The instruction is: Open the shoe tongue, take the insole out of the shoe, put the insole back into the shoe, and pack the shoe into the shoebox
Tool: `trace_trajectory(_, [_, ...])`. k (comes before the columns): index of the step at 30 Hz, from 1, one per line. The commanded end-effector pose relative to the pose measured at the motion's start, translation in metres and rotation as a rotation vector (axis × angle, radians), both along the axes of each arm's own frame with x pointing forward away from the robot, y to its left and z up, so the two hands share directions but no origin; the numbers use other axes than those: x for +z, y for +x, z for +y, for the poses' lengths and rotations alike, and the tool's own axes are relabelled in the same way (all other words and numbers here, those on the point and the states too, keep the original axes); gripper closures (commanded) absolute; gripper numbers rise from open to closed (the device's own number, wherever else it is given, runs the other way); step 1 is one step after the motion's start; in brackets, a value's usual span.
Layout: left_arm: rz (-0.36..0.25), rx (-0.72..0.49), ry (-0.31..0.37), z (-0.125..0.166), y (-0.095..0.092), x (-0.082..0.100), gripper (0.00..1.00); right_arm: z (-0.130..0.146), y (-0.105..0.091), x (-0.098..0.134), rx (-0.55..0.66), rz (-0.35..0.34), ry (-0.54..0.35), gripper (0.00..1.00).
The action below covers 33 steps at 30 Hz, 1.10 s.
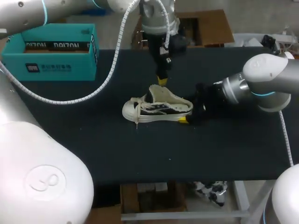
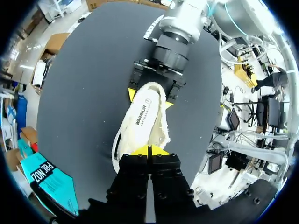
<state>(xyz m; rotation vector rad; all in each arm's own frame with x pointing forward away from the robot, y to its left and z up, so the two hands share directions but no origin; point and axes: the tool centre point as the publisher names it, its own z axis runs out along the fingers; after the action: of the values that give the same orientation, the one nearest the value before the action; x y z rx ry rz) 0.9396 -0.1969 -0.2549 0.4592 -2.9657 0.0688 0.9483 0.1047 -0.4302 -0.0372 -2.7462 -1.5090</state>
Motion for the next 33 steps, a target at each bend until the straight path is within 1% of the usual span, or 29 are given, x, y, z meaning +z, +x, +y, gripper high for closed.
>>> trace_trajectory(1, [-0.061,-0.607,0.077,-0.012,-0.001,-0.019,1.00,0.001,0.001,-0.006,0.001,-0.001,0.003,1.00])
trace_trajectory(4, [-0.062,-0.652,0.066,-0.013,-0.004,-0.032,1.00,0.001,0.001,-0.006,0.001,-0.001,0.003,1.00])
trace_trajectory(10, [-0.037,-0.735,0.053,-0.015,-0.013,-0.071,1.00,0.001,0.001,-0.006,0.001,-0.001,0.003,1.00])
trace_trajectory(14, [-0.023,-0.742,0.031,-0.012,-0.017,-0.092,1.00,0.001,0.001,-0.006,0.001,-0.001,0.003,1.00])
trace_trajectory(16, [-0.011,-0.742,0.008,-0.007,-0.017,-0.098,1.00,0.001,0.001,-0.006,0.001,-0.001,0.003,1.00])
trace_trajectory(22, [0.005,-0.726,-0.025,0.001,-0.017,-0.111,1.00,0.001,0.001,-0.006,0.001,-0.001,0.003,1.00])
trace_trajectory(25, [0.005,-0.710,-0.040,0.003,-0.018,-0.118,1.00,0.001,0.001,-0.006,0.001,-0.001,0.003,1.00])
trace_trajectory(30, [-0.005,-0.646,-0.057,0.002,-0.016,-0.129,1.00,0.001,0.001,-0.006,0.001,-0.001,0.003,1.00])
trace_trajectory(33, [-0.003,-0.639,-0.063,0.003,-0.019,-0.134,1.00,0.001,0.001,-0.006,0.001,-0.001,0.003,1.00])
